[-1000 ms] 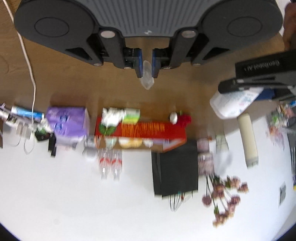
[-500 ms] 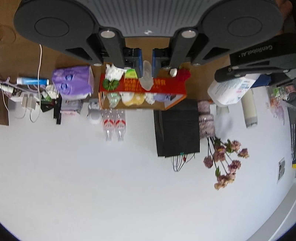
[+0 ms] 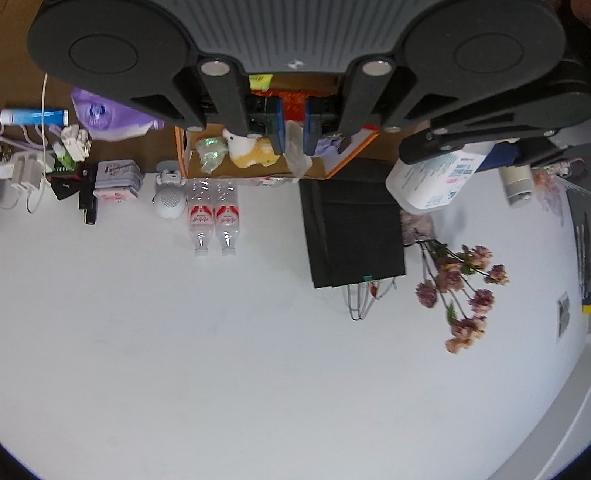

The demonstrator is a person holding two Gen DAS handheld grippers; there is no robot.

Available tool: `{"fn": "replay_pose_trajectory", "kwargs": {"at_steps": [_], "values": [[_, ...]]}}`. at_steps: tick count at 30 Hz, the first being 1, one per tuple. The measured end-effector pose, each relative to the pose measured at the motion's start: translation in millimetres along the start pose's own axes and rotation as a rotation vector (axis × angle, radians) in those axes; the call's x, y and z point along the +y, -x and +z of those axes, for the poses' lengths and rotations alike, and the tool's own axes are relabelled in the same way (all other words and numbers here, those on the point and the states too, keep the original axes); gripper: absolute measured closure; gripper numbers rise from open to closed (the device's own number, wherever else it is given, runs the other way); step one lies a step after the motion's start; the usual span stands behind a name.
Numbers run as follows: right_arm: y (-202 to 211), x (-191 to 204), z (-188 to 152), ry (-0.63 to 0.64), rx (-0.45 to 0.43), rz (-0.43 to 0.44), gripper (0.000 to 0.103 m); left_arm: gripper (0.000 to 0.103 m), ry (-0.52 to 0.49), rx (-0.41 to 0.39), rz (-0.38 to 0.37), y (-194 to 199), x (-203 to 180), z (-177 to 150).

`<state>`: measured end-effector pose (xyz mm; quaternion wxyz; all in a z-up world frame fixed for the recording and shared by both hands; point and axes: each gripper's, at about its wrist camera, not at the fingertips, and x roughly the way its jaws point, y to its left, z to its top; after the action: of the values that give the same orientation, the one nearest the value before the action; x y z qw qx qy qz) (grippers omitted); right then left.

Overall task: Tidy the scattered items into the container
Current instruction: 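Carry the cotton-pad container and plastic piece over the cardboard box with both tools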

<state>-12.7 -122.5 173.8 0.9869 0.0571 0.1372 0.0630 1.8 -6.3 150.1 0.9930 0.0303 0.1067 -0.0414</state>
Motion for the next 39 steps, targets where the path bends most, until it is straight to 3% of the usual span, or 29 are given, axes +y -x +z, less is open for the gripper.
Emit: {"fn": "replay_pose_trajectory", "kwargs": {"at_steps": [8,15,19,22,26,32,39], "values": [[-90.8,-35.9,47.5,-0.022,0.1,-0.048,0.094,0.034,0.018,0.111,0.007,-103.3,2.3,39.3],[-174.3,-68.2,78.5,-0.057,0.228,-0.065,0.094,0.034,0.082,0.304,-0.03,-207.9,4.8,61.7],[-231.1,-89.0,83.9,-0.103,0.381,-0.088,0.094,0.035,0.066,0.429,-0.052,-260.6,-3.2,66.6],[-265.7,-101.5,84.0,-0.117,0.491,-0.113,0.094,0.035,0.094,0.571,-0.078,-298.8,-3.6,59.8],[-299.3,-114.2,82.8,-0.131,0.571,-0.142,0.094,0.035,0.117,0.712,-0.094,-334.5,-6.1,41.2],[-342.8,-130.7,59.6,-0.194,0.728,-0.149,0.094,0.035,0.1,0.84,-0.135,-364.3,-22.6,15.2],[-372.1,-131.6,24.7,-0.16,0.851,-0.184,0.094,0.036,0.089,0.95,-0.154,-383.1,-31.9,-19.7]]}}
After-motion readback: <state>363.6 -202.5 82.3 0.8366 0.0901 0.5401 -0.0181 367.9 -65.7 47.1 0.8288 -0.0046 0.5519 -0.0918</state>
